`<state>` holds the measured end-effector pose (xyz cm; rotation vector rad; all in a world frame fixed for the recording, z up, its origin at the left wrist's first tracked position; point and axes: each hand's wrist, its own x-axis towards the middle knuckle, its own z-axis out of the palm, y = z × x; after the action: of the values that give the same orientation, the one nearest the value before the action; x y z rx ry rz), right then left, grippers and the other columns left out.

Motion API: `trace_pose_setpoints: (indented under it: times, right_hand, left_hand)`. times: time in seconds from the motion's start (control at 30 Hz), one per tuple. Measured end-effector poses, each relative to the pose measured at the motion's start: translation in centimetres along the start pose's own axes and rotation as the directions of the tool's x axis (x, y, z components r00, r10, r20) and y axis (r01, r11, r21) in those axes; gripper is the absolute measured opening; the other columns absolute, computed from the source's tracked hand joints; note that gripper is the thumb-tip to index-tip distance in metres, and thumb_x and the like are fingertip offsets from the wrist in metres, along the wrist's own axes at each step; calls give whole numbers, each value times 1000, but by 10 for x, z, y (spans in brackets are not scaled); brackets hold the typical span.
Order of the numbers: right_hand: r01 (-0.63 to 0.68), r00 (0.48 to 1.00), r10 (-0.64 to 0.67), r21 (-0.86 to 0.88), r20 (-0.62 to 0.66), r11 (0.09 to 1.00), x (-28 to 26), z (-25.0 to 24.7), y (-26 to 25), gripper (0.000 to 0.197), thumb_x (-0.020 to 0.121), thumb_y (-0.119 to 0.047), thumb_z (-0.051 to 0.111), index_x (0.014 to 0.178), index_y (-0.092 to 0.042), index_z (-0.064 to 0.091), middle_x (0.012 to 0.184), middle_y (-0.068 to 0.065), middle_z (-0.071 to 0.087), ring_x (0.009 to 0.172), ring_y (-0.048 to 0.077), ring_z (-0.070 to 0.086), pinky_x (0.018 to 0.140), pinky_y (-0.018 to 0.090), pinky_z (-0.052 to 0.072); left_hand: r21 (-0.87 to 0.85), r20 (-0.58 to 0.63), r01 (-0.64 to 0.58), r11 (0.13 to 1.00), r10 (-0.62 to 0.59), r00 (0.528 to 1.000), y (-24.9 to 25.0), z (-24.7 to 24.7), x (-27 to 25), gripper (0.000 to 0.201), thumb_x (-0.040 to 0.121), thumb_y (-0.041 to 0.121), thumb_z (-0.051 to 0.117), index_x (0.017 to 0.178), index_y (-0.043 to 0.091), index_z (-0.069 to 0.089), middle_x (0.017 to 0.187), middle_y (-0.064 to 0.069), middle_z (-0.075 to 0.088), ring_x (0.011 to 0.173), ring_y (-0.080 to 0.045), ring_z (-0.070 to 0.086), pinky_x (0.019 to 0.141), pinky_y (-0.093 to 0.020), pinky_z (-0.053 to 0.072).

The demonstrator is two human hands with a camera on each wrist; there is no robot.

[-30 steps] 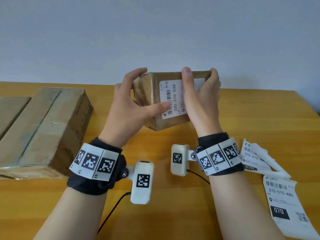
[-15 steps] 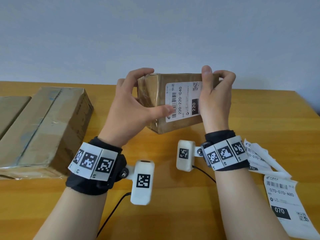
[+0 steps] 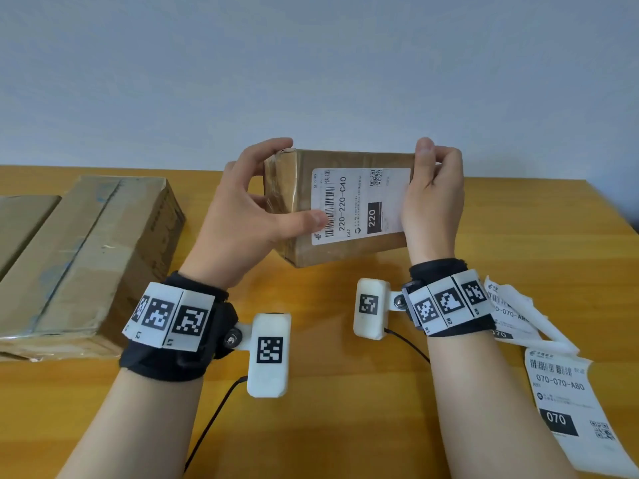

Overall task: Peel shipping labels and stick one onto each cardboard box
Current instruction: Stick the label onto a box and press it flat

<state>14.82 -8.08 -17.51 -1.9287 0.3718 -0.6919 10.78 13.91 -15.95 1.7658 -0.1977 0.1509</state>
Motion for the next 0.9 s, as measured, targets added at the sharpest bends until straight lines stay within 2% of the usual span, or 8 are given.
trace_pose_setpoints:
  times: [0.1,0.17,0.23,0.3,0.43,0.57,0.7,0.9]
  right_hand:
    - [-63,995,58,54,85,997,-1,-2,-8,34,111,-51,32,98,-24,48,75,-11,49,66,6,51,66,30,42]
    - [-84,980,71,66,184,994,-3,-3,-15,41,107,-63,28,107,-27,47,79,-7,53,71,10,55,67,32,44]
    - [-43,968,27,60,248,997,-6,-4,-21,54,96,-77,28,123,-34,45,100,2,63,88,16,64,74,38,50]
    - [3,966,-20,64,259,998,-9,-4,-26,62,87,-84,32,129,-41,45,125,5,59,109,23,64,88,44,56]
    - [42,962,-41,2,268,999,-12,-6,-35,69,76,-94,37,123,-43,46,128,-6,41,123,28,56,91,47,59]
    - [-7,961,21,-51,276,999,-12,-6,-37,85,67,-97,38,125,-35,38,130,-3,33,128,28,48,90,47,60]
    - [-2,969,23,-86,245,996,-12,-4,-35,87,66,-96,38,124,-32,34,130,-3,29,130,26,42,92,46,58]
    - [55,974,-9,-199,228,979,-15,-6,-27,83,69,-97,26,116,-29,25,123,3,31,115,35,57,80,48,61]
  left_hand:
    - [-95,1,37,995,-37,999,4,-7,0,100,59,30,94,147,40,47,133,5,61,92,-5,77,67,-28,64]
    - [-69,-16,19,997,-20,1000,3,-9,0,106,55,39,101,143,39,41,134,5,61,95,-7,76,70,-29,65]
    - [-52,-67,12,999,-15,998,1,-8,0,94,60,49,98,130,31,38,134,2,59,99,-11,76,70,-30,65]
    - [-47,-104,30,998,-35,994,-1,-4,0,83,67,55,94,122,23,40,135,1,59,104,-16,76,71,-31,65]
    - [-16,-62,6,1000,-7,998,-6,1,1,80,66,61,86,125,24,47,139,5,62,125,-13,67,91,-38,64]
    - [-17,22,-55,998,56,998,-3,1,1,91,64,54,90,138,25,46,148,9,57,133,-5,59,102,-31,58]
    - [27,62,-114,993,112,992,0,2,-2,92,69,42,94,146,24,46,149,8,57,126,-3,62,95,-20,56]
    - [28,48,-105,994,103,993,8,9,-8,75,72,26,97,132,33,52,133,19,62,93,2,66,77,-17,56]
